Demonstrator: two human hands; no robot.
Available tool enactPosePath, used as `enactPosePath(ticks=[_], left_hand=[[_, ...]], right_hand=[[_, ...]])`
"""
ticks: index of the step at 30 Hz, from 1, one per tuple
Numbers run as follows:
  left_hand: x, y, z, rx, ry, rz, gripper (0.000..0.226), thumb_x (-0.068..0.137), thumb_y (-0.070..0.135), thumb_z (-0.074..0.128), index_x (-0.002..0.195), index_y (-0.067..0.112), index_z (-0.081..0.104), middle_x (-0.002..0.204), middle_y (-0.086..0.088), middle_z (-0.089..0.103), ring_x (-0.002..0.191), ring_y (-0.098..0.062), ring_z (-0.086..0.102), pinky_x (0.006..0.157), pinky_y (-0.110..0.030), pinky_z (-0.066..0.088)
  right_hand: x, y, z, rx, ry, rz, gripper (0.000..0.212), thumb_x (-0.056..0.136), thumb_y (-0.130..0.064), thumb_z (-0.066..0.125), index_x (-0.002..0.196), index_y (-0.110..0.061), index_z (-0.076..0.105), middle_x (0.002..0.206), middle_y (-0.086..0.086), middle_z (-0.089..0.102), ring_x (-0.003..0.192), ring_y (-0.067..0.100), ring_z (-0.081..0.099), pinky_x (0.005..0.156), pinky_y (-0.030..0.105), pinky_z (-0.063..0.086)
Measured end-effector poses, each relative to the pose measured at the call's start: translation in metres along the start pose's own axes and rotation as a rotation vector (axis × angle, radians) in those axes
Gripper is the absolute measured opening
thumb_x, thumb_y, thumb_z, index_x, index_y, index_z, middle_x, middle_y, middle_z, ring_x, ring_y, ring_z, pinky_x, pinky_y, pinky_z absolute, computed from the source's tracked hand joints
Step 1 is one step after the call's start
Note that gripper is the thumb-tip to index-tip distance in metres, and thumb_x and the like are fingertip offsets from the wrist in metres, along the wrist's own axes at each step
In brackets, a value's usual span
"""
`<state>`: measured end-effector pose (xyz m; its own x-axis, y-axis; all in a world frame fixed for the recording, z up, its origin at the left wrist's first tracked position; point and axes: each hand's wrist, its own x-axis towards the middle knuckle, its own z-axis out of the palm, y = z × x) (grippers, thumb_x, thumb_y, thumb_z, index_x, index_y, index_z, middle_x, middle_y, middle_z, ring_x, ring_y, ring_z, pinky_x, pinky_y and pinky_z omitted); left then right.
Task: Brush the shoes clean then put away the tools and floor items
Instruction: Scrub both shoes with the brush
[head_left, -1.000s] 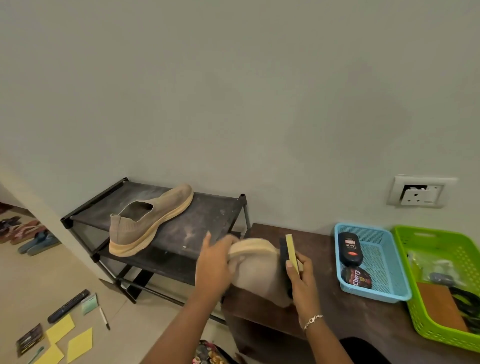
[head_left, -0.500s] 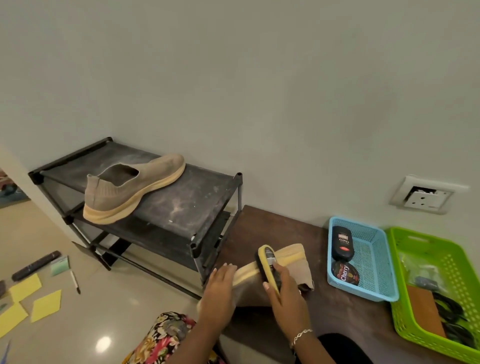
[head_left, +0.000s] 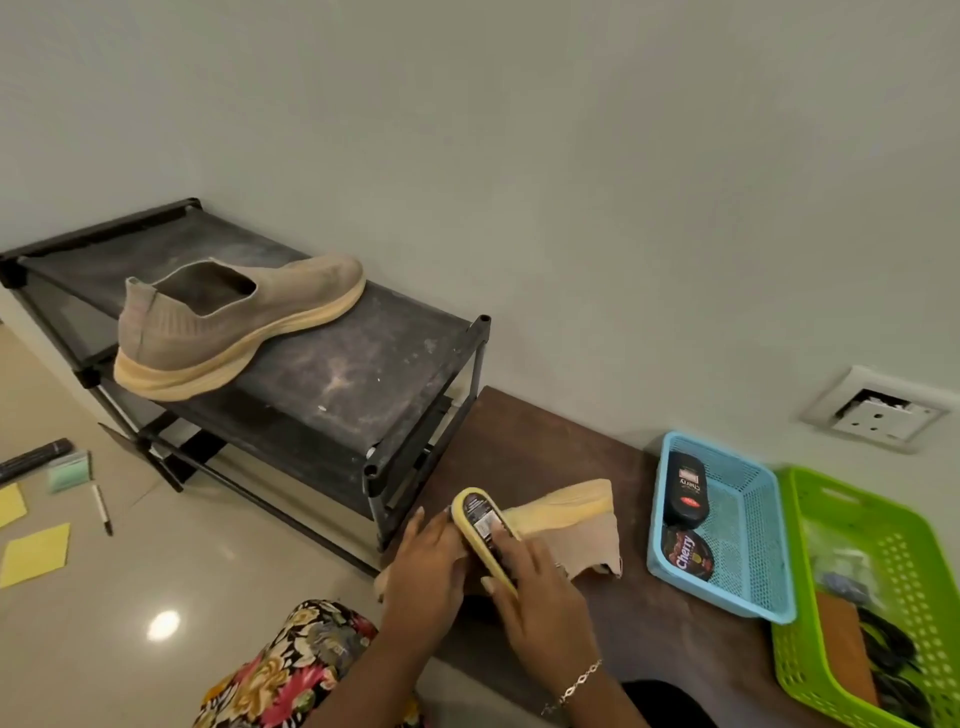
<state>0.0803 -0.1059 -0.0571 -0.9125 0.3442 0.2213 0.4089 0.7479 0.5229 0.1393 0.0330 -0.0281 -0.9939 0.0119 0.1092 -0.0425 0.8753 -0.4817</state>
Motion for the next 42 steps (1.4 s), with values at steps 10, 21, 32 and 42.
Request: enactPosePath(ticks=[10,21,32,42], left_hand=[[0.000,0.000,0.002,-0.060,0.044,0.005,0.036,0.074,0.031,0.055,0.104,0.014,0.067,0.102,-0.001,0.071,0.098,-0.015,0.065,0.101,-0.027,0.026],[0.002,0.001,0.003,0.081,0.149,0.051,0.033,0.067,0.022,0.070,0.099,0.012,0.069,0.097,-0.004,0.072,0.100,-0.023,0.063,0.091,-0.027,0.041],[0.058,0.102,0.037,0.348,-0.132,0.017,0.076,0.080,0.060,0.054,0.136,0.010,0.043,0.136,-0.007,0.052,0.128,-0.021,0.046,0.112,-0.052,0.024],[0.113,0.145,0.074,0.276,-0.322,-0.068,0.032,0.092,0.025,0.051,0.121,0.014,0.045,0.123,-0.004,0.058,0.119,-0.018,0.049,0.117,-0.038,0.006]], right_hand=[[0.023,0.043,-0.025,0.040,0.130,0.490,0.050,0.095,-0.039,0.040,0.141,-0.022,0.029,0.119,0.012,0.049,0.098,0.034,0.057,0.079,0.038,0.045],[0.038,0.072,-0.026,0.294,0.281,0.693,0.044,0.096,-0.033,0.040,0.136,-0.015,0.034,0.118,0.020,0.054,0.101,0.038,0.056,0.083,0.044,0.046],[-0.007,0.074,-0.022,0.798,0.661,0.630,0.044,0.093,-0.020,0.051,0.135,-0.012,0.039,0.126,0.003,0.050,0.112,0.015,0.048,0.088,0.024,0.034],[-0.014,0.076,-0.021,0.853,0.695,0.555,0.054,0.079,-0.033,0.045,0.130,-0.017,0.040,0.133,0.007,0.049,0.118,0.017,0.046,0.082,-0.002,0.034]])
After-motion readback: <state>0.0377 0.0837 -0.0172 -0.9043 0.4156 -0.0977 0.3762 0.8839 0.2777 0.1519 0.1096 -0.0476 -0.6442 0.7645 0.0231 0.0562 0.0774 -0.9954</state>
